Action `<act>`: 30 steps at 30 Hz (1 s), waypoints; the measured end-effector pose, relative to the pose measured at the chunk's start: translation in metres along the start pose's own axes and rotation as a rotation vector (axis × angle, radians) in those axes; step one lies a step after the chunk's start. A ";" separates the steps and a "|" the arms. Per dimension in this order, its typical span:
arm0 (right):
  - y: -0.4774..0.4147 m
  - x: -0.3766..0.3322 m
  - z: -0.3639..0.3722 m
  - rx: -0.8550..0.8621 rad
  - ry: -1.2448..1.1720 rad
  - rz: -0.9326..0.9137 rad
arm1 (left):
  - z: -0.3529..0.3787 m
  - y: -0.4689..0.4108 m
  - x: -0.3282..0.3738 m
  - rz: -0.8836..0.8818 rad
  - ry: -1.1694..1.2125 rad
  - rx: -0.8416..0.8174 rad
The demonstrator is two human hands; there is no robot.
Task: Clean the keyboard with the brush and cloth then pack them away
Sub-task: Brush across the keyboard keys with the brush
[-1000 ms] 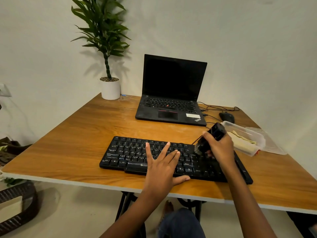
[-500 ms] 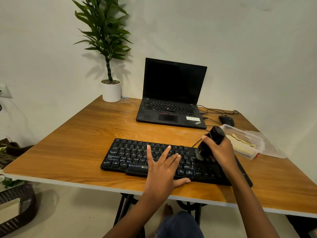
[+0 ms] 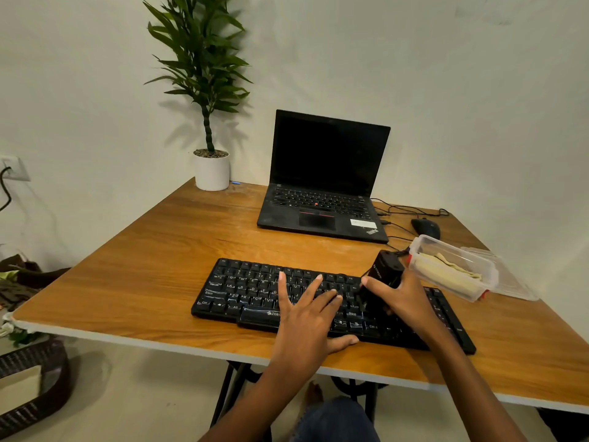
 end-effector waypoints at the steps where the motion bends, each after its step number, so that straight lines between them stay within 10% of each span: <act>1: 0.001 0.001 0.001 0.007 0.003 -0.007 | 0.000 0.000 0.000 0.003 0.001 0.000; 30: -0.006 -0.003 -0.005 -0.107 0.033 -0.015 | 0.001 0.000 0.000 0.000 0.025 0.002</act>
Point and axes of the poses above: each hand's wrist, its own y-axis away from the middle knuckle, its own z-axis out of the palm, x = y × z, the point moved 2 cm from there along -y, towards the middle knuckle, and after that the axes turned 3 degrees about -y, right-handed, at the moved point
